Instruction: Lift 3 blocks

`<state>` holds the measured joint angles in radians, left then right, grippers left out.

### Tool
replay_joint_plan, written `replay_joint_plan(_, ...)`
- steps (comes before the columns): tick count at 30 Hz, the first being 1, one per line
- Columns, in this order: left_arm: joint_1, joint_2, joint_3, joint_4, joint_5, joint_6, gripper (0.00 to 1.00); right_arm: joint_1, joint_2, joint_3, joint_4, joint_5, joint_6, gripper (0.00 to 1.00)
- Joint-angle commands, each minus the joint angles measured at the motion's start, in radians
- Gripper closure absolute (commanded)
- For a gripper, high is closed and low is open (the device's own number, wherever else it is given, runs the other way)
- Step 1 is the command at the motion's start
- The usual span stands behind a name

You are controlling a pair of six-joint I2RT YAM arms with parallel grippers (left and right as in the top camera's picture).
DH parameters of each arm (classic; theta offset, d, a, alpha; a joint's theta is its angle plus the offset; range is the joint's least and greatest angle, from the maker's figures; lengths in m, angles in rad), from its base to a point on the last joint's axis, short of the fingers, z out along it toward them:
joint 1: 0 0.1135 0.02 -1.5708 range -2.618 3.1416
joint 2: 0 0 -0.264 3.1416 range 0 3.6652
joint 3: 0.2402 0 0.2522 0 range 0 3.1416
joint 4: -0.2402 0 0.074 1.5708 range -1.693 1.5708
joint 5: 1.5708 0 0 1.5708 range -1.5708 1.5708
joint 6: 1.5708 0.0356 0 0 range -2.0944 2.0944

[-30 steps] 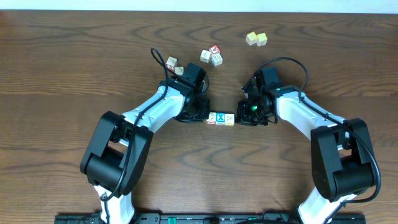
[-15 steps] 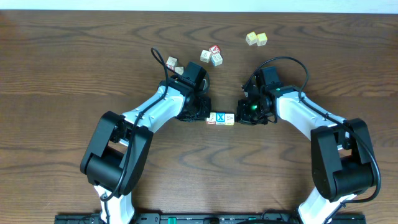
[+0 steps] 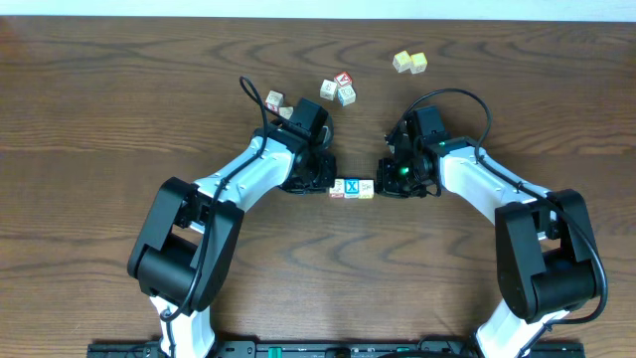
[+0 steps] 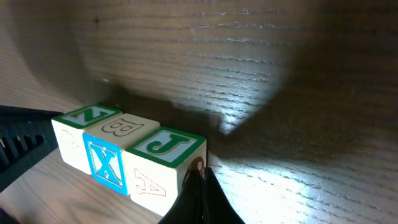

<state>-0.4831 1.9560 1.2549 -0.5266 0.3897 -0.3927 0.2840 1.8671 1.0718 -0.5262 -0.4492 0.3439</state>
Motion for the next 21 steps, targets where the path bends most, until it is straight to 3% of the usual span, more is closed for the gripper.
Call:
replay_joint_plan(1, -0.007, 0.016, -0.006, 0.001, 0.048, 0.002, 0.93, 0.019, -0.013, 0.019, 0.011, -0.079, -0.008, 0.99)
replay_joint_plan(21, -0.008, -0.051, -0.005, -0.03, 0.075, 0.002, 0.93, 0.019, -0.031, 0.027, 0.019, -0.159, -0.008, 0.99)
